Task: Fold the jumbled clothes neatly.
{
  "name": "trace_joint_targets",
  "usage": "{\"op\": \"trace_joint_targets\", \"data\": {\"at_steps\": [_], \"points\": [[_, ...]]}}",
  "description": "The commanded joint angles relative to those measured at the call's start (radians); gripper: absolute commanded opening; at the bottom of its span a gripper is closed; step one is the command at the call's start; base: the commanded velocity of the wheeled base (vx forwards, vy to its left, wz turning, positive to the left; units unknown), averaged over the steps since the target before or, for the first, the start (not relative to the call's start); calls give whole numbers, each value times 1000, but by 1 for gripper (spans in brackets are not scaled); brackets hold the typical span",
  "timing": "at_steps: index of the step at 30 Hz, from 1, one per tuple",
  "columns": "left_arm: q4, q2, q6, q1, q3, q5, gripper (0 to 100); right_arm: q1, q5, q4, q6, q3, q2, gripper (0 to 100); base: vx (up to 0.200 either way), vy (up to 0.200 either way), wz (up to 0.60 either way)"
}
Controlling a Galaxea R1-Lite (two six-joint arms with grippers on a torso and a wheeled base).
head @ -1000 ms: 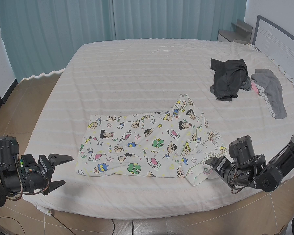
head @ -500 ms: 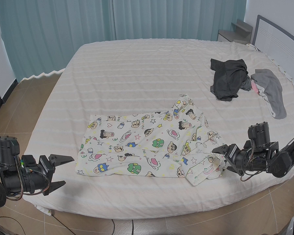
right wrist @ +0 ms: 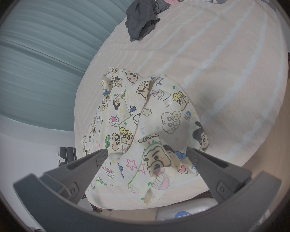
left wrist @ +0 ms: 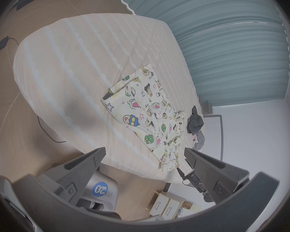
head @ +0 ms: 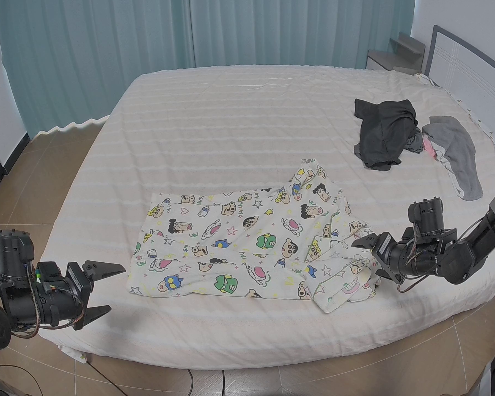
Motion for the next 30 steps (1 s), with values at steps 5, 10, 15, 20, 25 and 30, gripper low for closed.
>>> {"op": "trace_joint_targets", "data": {"at_steps": [5,10,15,20,25,30], "points": [[-1,5,0,0,0,0,100,10,5,-1,-4,-30,67,0,0,0,0],[-1,5,0,0,-2,0,100,15,11,0,-7,-49,98,0,0,0,0],[-1,5,0,0,-2,0,100,13,6,0,-9,-44,78,0,0,0,0],[-1,5,0,0,0,0,100,18,3,0,-7,-3,14,0,0,0,0],[-1,5,1,0,-2,0,100,45,0,0,-7,74,-56,0,0,0,0],[-1,8,0,0,0,1,100,85,-24,-64,5,191,-69,0,0,0,0]]}}
